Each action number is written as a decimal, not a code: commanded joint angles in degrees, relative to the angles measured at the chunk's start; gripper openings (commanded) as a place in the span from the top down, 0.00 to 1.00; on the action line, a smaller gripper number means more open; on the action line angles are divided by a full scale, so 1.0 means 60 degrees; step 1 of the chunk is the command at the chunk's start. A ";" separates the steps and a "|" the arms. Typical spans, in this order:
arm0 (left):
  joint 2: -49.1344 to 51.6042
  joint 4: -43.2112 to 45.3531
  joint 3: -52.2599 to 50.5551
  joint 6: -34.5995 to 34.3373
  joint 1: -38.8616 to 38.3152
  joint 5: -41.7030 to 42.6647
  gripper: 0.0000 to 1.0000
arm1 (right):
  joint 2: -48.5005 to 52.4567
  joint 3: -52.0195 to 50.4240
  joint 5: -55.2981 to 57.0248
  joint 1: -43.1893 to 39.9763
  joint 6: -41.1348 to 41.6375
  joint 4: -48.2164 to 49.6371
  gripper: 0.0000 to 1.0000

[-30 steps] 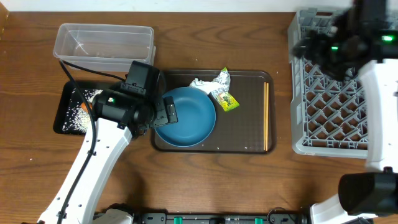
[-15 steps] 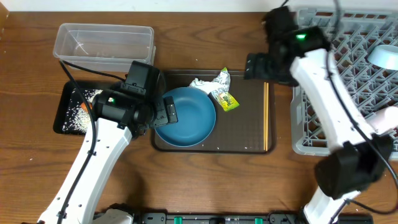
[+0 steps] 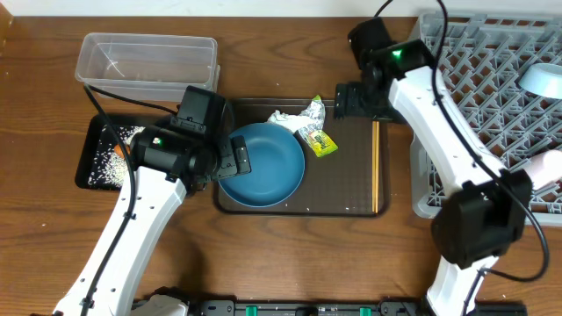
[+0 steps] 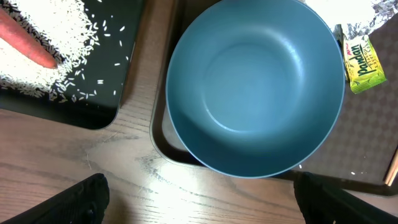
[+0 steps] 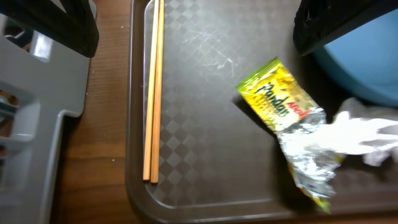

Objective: Sort waste into correct bins and load items into the dishwasher rack
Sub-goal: 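Lower the right gripper onto the wooden chopsticks and grasp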

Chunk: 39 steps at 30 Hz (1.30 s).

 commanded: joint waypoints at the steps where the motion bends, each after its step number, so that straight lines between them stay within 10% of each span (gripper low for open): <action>1: 0.0018 -0.0029 -0.0022 -0.0127 -0.0007 -0.0153 0.02 | 0.0499 -0.0015 0.0178 0.0076 0.0127 0.0004 0.01; 39: 0.0018 -0.0029 -0.0022 -0.0127 -0.0007 -0.0153 0.02 | 0.1996 -0.1275 -0.0645 0.0102 0.0648 0.0667 0.01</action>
